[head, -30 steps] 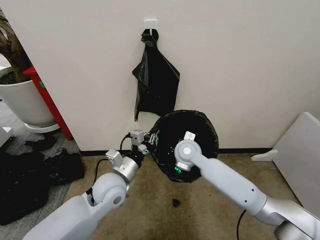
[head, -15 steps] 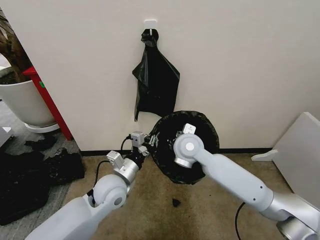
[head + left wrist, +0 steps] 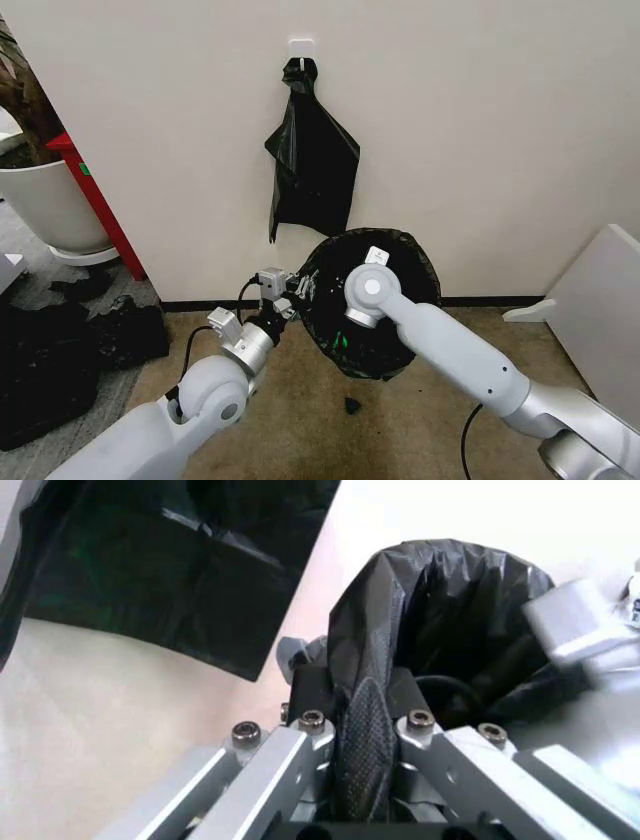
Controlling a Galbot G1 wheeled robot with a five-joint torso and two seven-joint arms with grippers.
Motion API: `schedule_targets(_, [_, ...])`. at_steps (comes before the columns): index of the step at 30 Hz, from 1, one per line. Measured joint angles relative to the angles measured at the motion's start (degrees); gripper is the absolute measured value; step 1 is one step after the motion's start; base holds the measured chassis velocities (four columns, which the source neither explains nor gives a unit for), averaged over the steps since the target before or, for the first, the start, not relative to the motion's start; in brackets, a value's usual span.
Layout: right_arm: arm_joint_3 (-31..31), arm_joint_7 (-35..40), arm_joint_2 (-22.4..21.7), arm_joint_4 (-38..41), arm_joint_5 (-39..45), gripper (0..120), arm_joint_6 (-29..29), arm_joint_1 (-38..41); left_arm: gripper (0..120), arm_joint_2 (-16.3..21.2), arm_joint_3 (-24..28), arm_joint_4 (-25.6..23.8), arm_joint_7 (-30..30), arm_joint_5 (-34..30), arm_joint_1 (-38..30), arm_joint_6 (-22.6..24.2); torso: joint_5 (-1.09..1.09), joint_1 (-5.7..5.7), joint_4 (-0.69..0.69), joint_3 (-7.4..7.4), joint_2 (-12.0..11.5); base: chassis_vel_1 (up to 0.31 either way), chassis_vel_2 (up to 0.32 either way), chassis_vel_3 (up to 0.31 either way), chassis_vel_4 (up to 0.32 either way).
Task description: Place the garbage bag over the trash bin.
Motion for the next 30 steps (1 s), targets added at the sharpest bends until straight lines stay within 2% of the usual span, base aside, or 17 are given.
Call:
schedule_targets(10, [-1.20,-0.24,1.73,-2.88,-1.38,0,0.06,-1.17,5,-0.21,0.23,-0.18,-0.48,-0.51,-0.87,0.06,0.02,0.00,0.00,0.00,0.00,0.000,0.000,0.000,0.000])
schedule_targets(15, [-0.98,0.74,-0.52,3.24,0.75,0,0.63,0.83,5,-0.27,-0.53,0.82,-0.26,-0.69,-0.40,0.06,0.01,0.00,0.01,0.00,0.00,0.000,0.000,0.000,0.000])
schedule_targets(19, [-0.95,2.14,-2.99,10.07,3.65,0,1.33,2.82,5,-1.32,-1.03,2.52,-2.68,-2.68,-0.39,0.46,0.01,0.00,0.00,0.00,0.00,0.000,0.000,0.000,0.000])
schedule_targets(24, [-0.80,2.29,-5.42,14.64,4.64,0,1.40,3.07,5,-1.83,-2.33,3.28,-4.72,-5.88,-0.32,1.24,0.01,0.00,0.01,0.00,0.00,0.000,0.000,0.000,0.000])
schedule_targets(27, [1.48,-1.77,-10.24,21.13,3.65,0,0.22,1.42,5,-2.08,-3.81,3.66,-6.22,-9.64,0.38,2.50,0.03,0.00,0.01,0.00,0.00,0.000,0.000,0.000,0.000])
schedule_targets(30, [3.19,-4.83,-12.32,23.54,2.86,0,-0.86,0.10,5,-2.10,-4.10,3.65,-6.65,-10.94,0.71,3.00,0.03,0.00,0.02,0.00,0.00,0.000,0.000,0.000,0.000])
